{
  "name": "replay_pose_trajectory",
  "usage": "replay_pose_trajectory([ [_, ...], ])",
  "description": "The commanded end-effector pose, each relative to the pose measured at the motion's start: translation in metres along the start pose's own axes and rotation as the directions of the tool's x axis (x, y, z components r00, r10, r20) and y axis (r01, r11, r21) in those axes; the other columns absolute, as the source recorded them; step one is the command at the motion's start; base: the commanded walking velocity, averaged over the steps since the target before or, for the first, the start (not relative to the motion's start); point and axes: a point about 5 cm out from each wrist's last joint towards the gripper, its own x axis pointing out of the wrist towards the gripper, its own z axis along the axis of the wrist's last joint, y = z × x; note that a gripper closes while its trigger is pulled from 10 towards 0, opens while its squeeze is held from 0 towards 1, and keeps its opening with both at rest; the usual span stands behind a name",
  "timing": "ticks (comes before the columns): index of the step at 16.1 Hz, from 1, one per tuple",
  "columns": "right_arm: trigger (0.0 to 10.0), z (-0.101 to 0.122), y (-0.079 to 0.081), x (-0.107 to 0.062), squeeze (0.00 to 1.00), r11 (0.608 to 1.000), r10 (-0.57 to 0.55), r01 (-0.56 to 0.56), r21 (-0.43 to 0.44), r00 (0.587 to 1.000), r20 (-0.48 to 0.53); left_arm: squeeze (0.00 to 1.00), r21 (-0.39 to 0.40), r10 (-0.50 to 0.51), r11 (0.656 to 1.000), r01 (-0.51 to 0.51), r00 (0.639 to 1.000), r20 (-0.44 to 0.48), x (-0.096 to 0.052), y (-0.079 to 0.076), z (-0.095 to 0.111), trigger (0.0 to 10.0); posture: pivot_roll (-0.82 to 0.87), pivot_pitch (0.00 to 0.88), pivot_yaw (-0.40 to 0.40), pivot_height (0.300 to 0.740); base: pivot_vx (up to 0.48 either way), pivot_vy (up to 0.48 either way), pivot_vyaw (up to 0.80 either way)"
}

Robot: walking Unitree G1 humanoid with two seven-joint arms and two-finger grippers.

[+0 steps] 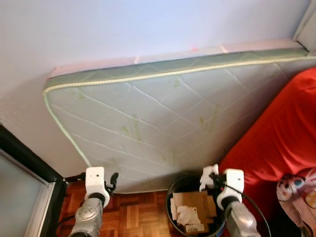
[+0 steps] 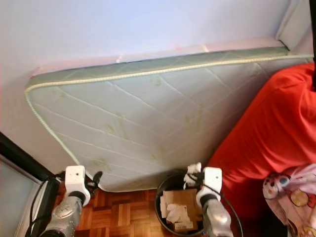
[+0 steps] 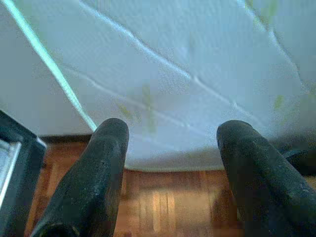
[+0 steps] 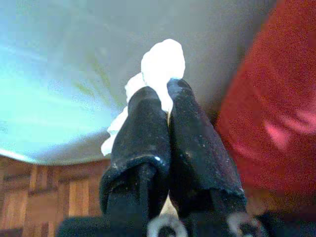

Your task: Clean up the room

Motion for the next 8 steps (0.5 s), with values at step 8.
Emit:
replay_pose_trajectory([
  [8,10.0,0.015,-0.017,-0.003,0.0,0.999,0.018,-0.015,-0.036,0.995,0.094,0.0,0.001,0.034,0.999,-0.034,0.991,0.13,-0.011,0.0,0.004,10.0,-0.04,0.0,-0.002,0.74,0.0,0.0,0.0],
])
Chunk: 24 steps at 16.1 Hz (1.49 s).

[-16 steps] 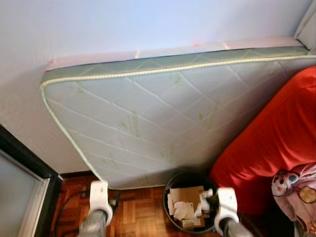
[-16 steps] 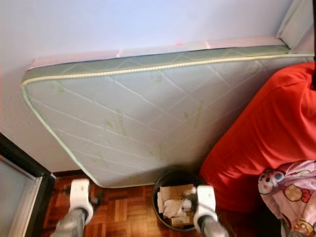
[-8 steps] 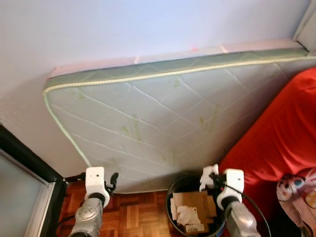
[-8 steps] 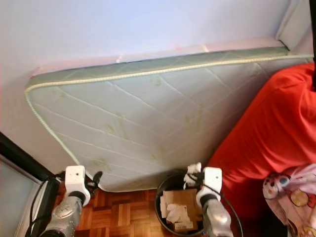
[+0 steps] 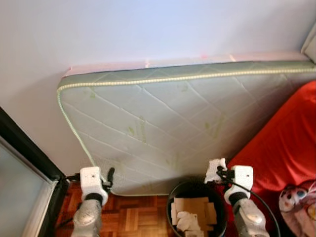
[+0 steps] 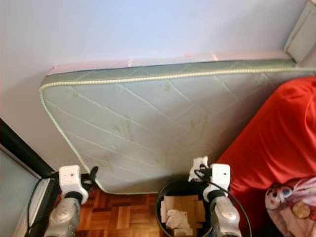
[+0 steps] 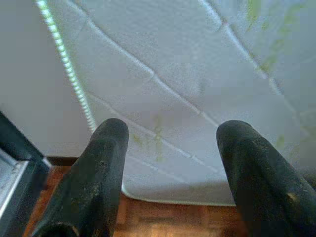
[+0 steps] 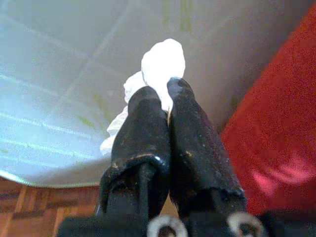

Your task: Clean up the room

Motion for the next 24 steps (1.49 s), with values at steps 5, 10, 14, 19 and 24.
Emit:
replay_pose_trajectory([
  [5,10.0,-0.003,0.0,-0.006,0.0,1.0,0.004,-0.004,0.0,1.0,0.018,0.0,0.044,-0.015,0.999,0.014,1.0,0.019,-0.01,-0.001,-0.004,10.0,-0.06,0.0,0.004,0.74,0.0,0.0,0.0],
  [10,10.0,0.006,0.001,0.0,0.0,1.0,-0.007,0.006,0.009,0.998,0.056,0.0,0.063,-0.028,0.998,0.025,0.999,0.036,-0.008,0.002,0.002,10.0,-0.06,0.011,0.029,0.74,0.0,0.0,0.0],
  [14,10.0,0.002,0.006,0.002,0.0,1.0,0.007,-0.007,-0.008,1.0,0.008,0.0,0.063,-0.016,0.998,0.012,0.998,0.055,-0.004,0.005,0.01,10.0,-0.06,0.035,0.035,0.74,0.0,0.0,0.0],
  [19,10.0,-0.004,0.013,-0.003,0.0,0.998,0.057,-0.057,-0.039,0.998,0.007,0.0,0.066,-0.015,0.998,0.011,0.998,0.061,-0.003,0.008,0.014,10.0,-0.07,0.075,0.046,0.715,0.0,0.0,0.0],
  [24,10.0,-0.008,0.009,-0.004,0.0,0.999,0.023,-0.025,-0.039,0.999,-0.037,0.0,0.06,-0.014,0.998,0.011,0.998,0.055,-0.003,0.008,0.016,10.0,-0.07,0.083,0.046,0.7,0.0,0.0,0.0],
])
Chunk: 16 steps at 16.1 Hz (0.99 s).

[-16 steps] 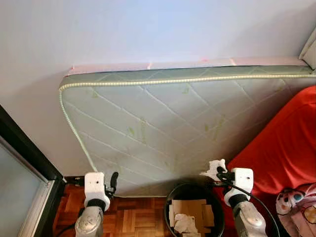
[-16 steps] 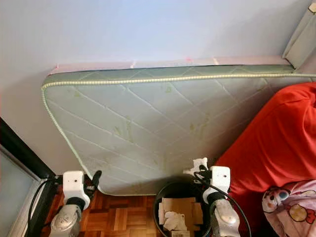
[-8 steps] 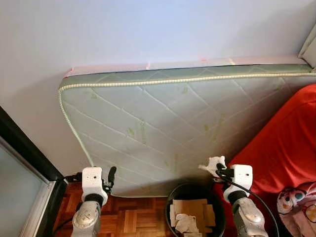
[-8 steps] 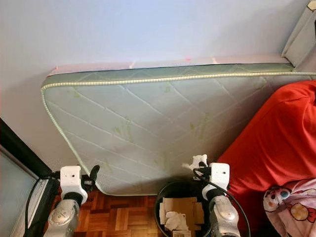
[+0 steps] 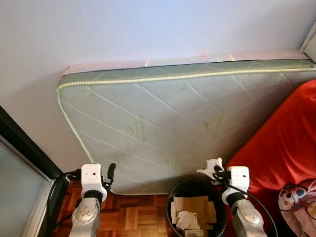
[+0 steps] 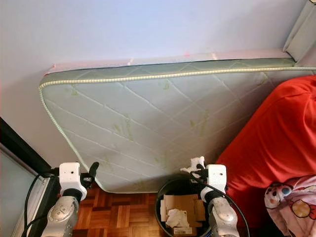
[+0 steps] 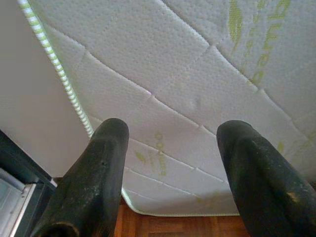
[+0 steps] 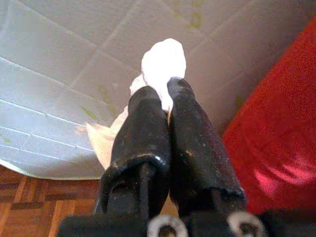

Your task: Clean up the room

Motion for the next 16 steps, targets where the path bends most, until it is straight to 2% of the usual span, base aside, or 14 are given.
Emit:
replay_pose_trajectory([
  [1,10.0,-0.0038,0.0014,-0.0011,0.0,1.0,0.006,-0.006,-0.006,1.0,-0.024,0.0,-0.003,0.014,1.0,-0.014,1.0,-0.008,-0.0016,0.005,-0.0006,10.0,-0.07,0.082,0.043,0.69,0.0,0.0,0.0],
  [3,10.0,-0.0016,-0.0005,-0.0022,0.0,1.0,0.004,-0.004,0.006,1.0,0.007,0.0,-0.011,0.024,1.0,-0.024,1.0,-0.014,-0.0013,0.0047,-0.0018,10.0,-0.07,0.077,0.029,0.68,0.0,0.0,0.0],
  [9,10.0,0.0025,-0.0074,0.0004,0.0,1.0,-0.005,0.005,-0.012,1.0,-0.003,0.0,-0.026,0.03,0.999,-0.03,0.999,-0.013,-0.0059,0.0007,-0.0046,10.0,-0.07,0.052,0.015,0.68,0.0,0.0,0.0],
  [12,10.0,-0.0009,-0.0066,0.0013,0.0,1.0,-0.007,0.005,-0.031,0.999,-0.046,0.0,-0.029,0.03,0.999,-0.03,1.0,-0.011,-0.0062,-0.0001,-0.0043,10.0,-0.07,0.048,0.012,0.68,0.0,0.0,0.0],
  [14,10.0,0.0014,-0.006,0.0019,0.0,1.0,-0.001,0.001,-0.022,1.0,-0.025,0.0,-0.029,0.027,0.999,-0.027,1.0,-0.008,-0.0054,-0.001,-0.0031,10.0,-0.06,0.061,0.011,0.655,0.0,0.0,0.0],
  [16,10.0,0.0028,-0.0065,0.0023,0.0,1.0,-0.006,0.006,-0.014,1.0,-0.015,0.0,-0.029,0.032,0.999,-0.032,0.999,-0.002,-0.0048,-0.0002,-0.0016,10.0,-0.05,0.071,0.008,0.655,0.0,0.0,0.0],
])
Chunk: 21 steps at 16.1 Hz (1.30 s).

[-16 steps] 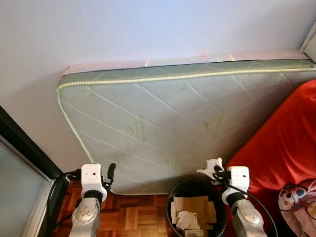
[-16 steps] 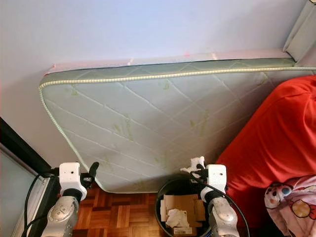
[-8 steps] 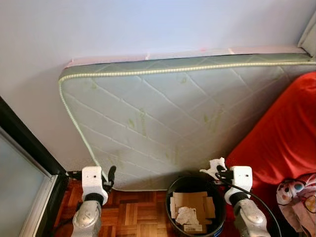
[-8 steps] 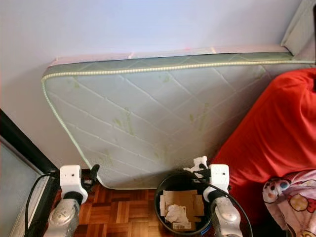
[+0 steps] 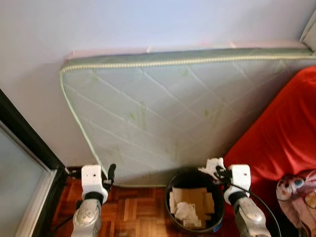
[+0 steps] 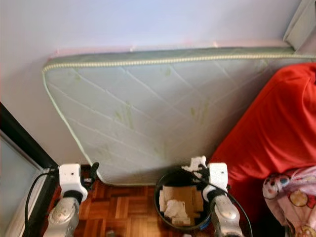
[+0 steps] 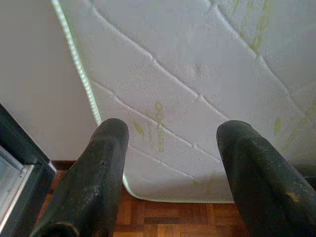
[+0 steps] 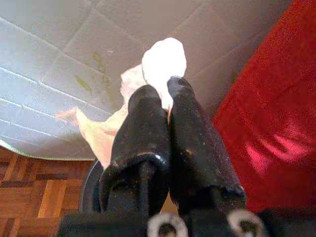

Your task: Clean up the room

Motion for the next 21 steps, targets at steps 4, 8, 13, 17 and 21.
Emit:
replay_pose_trajectory([
  [4,10.0,-0.002,0.003,0.001,0.0,1.0,-0.007,0.007,0.013,1.0,-0.01,0.0,-0.012,0.033,0.999,-0.033,0.999,-0.005,-0.001,0.007,0.001,10.0,-0.05,0.093,0.003,0.655,0.0,0.0,0.0],
  [8,10.0,-0.002,0.003,0.001,0.0,1.0,-0.005,0.005,0.016,1.0,-0.015,0.0,-0.019,0.038,0.999,-0.038,0.999,-0.001,-0.003,0.008,0.001,10.0,-0.04,0.11,0.0,0.655,0.0,0.0,0.0],
  [13,10.0,-0.002,0.007,0.003,0.0,1.0,0.012,-0.011,0.02,1.0,-0.026,0.0,-0.015,0.039,0.999,-0.039,0.999,-0.001,-0.005,0.009,0.002,10.0,-0.03,0.131,-0.001,0.655,0.0,0.0,0.0],
  [17,10.0,0.0,0.011,0.006,0.0,1.0,0.018,-0.017,0.026,1.0,-0.025,0.0,-0.012,0.039,0.999,-0.039,0.999,-0.002,-0.007,0.011,0.003,10.0,-0.02,0.141,0.007,0.655,0.0,0.0,0.0],
  [21,10.0,0.001,0.013,0.006,0.0,0.999,0.016,-0.015,0.037,1.0,-0.015,0.0,-0.004,0.029,1.0,-0.03,1.0,-0.009,-0.008,0.013,0.004,10.0,-0.02,0.139,0.02,0.64,0.0,0.0,0.0],
])
